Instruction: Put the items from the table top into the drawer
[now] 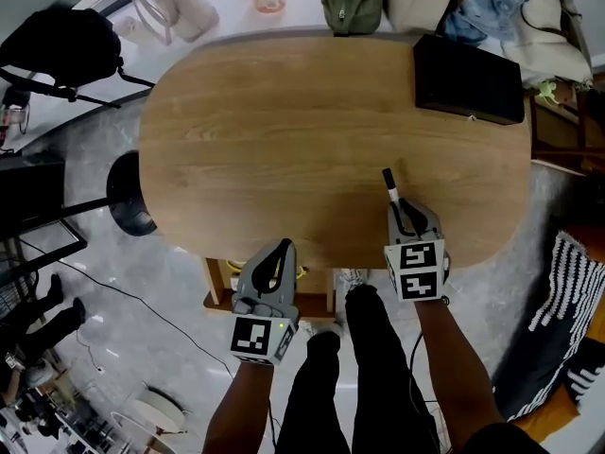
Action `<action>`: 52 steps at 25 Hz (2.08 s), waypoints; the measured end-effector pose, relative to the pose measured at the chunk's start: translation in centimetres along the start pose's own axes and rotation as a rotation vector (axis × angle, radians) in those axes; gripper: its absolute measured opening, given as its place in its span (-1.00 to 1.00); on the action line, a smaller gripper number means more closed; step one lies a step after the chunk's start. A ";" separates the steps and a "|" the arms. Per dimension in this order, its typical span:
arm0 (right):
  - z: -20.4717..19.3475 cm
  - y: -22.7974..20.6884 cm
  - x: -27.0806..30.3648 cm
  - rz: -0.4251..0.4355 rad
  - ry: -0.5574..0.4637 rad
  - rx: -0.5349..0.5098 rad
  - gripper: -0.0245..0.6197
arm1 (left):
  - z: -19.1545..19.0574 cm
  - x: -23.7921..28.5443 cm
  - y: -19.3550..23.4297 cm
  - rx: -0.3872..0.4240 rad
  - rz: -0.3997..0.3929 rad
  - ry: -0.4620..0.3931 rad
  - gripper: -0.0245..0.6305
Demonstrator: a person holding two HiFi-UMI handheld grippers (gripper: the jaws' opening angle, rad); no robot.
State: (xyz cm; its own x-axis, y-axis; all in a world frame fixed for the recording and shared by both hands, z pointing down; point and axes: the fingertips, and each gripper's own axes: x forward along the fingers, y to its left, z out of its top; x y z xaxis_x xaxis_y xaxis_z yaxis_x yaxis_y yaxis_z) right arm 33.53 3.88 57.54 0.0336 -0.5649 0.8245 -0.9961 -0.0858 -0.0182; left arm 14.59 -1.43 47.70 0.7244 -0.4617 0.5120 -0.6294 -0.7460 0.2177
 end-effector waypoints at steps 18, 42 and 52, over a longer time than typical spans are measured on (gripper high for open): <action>2.1 17.2 -5.1 0.222 -0.108 -0.299 -0.73 | -4.3 -12.9 6.5 -0.075 0.182 -0.055 -0.87; -8.4 35.6 -2.1 0.452 -0.014 -0.785 -0.73 | -16.5 -27.1 11.9 -0.256 0.398 -0.090 -0.87; -11.5 33.7 4.4 0.277 0.060 -0.767 -0.73 | -20.3 -28.4 12.6 -0.292 0.408 -0.055 -0.87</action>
State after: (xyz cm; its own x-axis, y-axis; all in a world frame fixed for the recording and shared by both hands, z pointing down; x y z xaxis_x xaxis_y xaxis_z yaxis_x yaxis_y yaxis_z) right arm -0.88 7.97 67.06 -0.2049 -0.4360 0.8763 -0.7464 0.6488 0.1482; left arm -19.65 12.01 52.77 0.4114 -0.7185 0.5608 -0.9113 -0.3375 0.2360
